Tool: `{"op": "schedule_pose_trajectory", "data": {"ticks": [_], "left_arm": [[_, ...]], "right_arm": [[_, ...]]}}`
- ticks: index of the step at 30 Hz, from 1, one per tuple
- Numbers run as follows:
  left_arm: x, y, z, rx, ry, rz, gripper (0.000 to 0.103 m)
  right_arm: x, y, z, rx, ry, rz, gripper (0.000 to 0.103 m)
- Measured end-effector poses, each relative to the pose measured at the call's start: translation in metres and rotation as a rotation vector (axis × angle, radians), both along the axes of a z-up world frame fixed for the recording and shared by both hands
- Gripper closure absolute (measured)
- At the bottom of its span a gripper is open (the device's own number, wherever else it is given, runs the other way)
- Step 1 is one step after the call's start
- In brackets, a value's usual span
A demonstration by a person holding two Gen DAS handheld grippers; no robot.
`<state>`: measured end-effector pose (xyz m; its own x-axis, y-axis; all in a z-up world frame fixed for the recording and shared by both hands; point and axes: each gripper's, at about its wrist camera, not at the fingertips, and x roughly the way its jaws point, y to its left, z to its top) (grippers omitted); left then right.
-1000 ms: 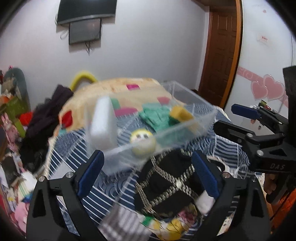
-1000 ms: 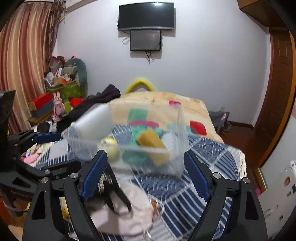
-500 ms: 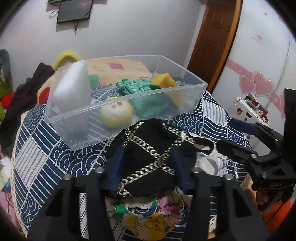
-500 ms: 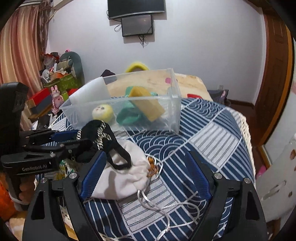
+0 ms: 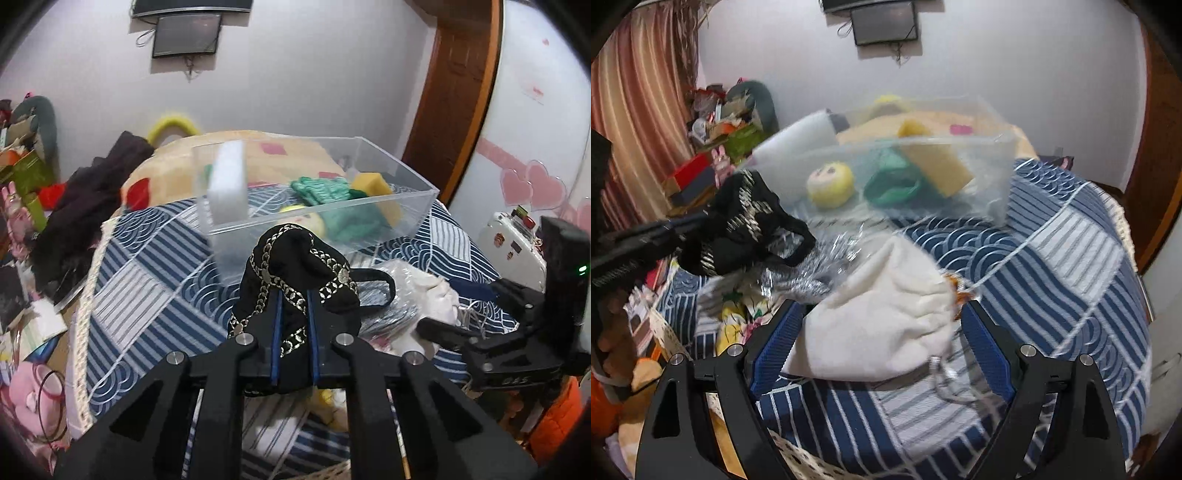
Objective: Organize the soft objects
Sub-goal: 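Grasp the black chain bag with the left tool while the right grasps the white pouch, then lower the black bag and white pouch into the clear box and release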
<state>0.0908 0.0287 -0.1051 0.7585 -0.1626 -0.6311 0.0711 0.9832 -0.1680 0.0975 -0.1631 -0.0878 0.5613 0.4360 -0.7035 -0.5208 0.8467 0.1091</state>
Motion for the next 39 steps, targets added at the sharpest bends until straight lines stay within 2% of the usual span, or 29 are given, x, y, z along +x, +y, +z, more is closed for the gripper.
{"op": "schedule_pose_trajectory", "data": {"ticks": [3, 5, 6, 7, 10, 16, 22, 28, 39], "left_arm": [[-0.006, 0.004, -0.002, -0.008, 0.007, 0.009, 0.092], [-0.007, 0.003, -0.003, -0.011, 0.006, 0.015, 0.092], [-0.007, 0.003, -0.003, -0.013, 0.002, 0.015, 0.092], [-0.008, 0.002, -0.003, -0.015, -0.002, 0.016, 0.092], [-0.011, -0.001, 0.002, -0.012, -0.019, 0.011, 0.092], [-0.017, -0.002, 0.022, -0.006, -0.077, 0.006, 0.092], [-0.012, 0.002, 0.047, -0.003, -0.130, 0.014, 0.092], [-0.005, 0.005, 0.070, -0.014, -0.184, 0.024, 0.092], [0.015, -0.008, 0.095, 0.044, -0.270, 0.025, 0.091]], "right_arm": [[0.002, 0.007, -0.011, -0.047, -0.011, -0.019, 0.020], [0.002, 0.006, -0.011, -0.068, -0.026, -0.038, 0.042], [0.002, 0.003, -0.010, -0.067, -0.028, -0.039, 0.049], [0.003, -0.001, -0.009, -0.044, -0.014, -0.034, 0.067], [0.005, -0.013, -0.003, -0.001, -0.007, -0.053, 0.080], [-0.005, -0.028, 0.021, -0.001, -0.105, -0.098, 0.082], [-0.006, -0.043, 0.053, 0.060, -0.184, -0.144, 0.081], [-0.008, -0.032, 0.081, 0.094, -0.277, -0.139, 0.081], [0.013, -0.014, 0.100, 0.145, -0.337, -0.126, 0.081]]}}
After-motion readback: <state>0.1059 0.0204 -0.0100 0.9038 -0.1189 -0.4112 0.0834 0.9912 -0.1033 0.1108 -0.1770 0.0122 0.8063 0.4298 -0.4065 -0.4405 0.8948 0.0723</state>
